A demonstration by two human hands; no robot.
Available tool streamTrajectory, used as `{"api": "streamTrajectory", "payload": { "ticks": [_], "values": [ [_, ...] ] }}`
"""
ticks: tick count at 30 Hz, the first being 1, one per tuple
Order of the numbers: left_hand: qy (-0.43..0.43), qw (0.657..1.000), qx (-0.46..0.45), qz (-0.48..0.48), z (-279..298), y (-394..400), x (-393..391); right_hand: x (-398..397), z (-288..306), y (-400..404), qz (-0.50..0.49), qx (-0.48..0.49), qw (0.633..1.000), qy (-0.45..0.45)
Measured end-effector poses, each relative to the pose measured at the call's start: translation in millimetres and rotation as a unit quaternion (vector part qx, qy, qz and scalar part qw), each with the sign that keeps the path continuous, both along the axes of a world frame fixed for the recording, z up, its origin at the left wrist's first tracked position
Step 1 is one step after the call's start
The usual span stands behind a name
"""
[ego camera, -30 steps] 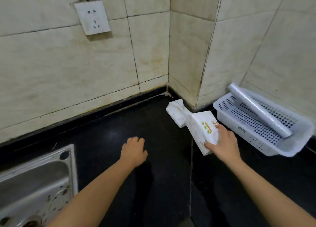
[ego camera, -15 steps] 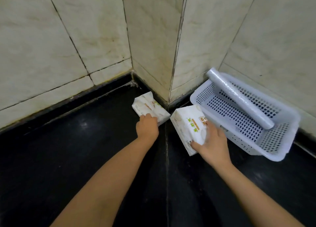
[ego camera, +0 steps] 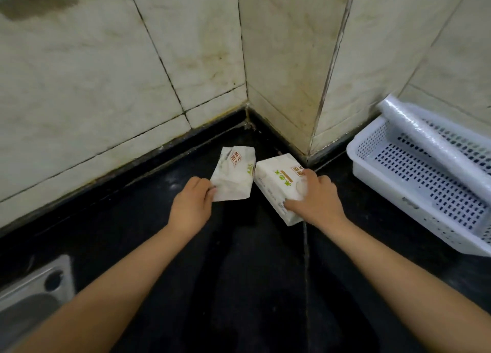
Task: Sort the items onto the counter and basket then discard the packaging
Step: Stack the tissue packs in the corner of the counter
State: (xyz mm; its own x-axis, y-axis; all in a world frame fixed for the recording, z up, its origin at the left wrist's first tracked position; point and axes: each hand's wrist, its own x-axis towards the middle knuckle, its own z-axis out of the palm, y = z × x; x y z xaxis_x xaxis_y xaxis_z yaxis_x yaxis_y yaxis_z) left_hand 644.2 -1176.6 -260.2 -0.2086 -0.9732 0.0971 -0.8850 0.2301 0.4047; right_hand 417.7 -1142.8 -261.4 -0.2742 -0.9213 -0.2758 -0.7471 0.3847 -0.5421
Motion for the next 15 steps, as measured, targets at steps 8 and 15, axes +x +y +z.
{"api": "streamTrajectory", "payload": {
  "ticks": [8,15],
  "values": [
    [-0.039,0.998,0.042,0.000,-38,6,-14,22,-26,-65,0.037,-0.057,0.996,0.056],
    [-0.028,0.993,0.107,-0.031,-60,10,-42,28,-50,-64,0.059,-0.106,0.963,0.240]
  ]
}}
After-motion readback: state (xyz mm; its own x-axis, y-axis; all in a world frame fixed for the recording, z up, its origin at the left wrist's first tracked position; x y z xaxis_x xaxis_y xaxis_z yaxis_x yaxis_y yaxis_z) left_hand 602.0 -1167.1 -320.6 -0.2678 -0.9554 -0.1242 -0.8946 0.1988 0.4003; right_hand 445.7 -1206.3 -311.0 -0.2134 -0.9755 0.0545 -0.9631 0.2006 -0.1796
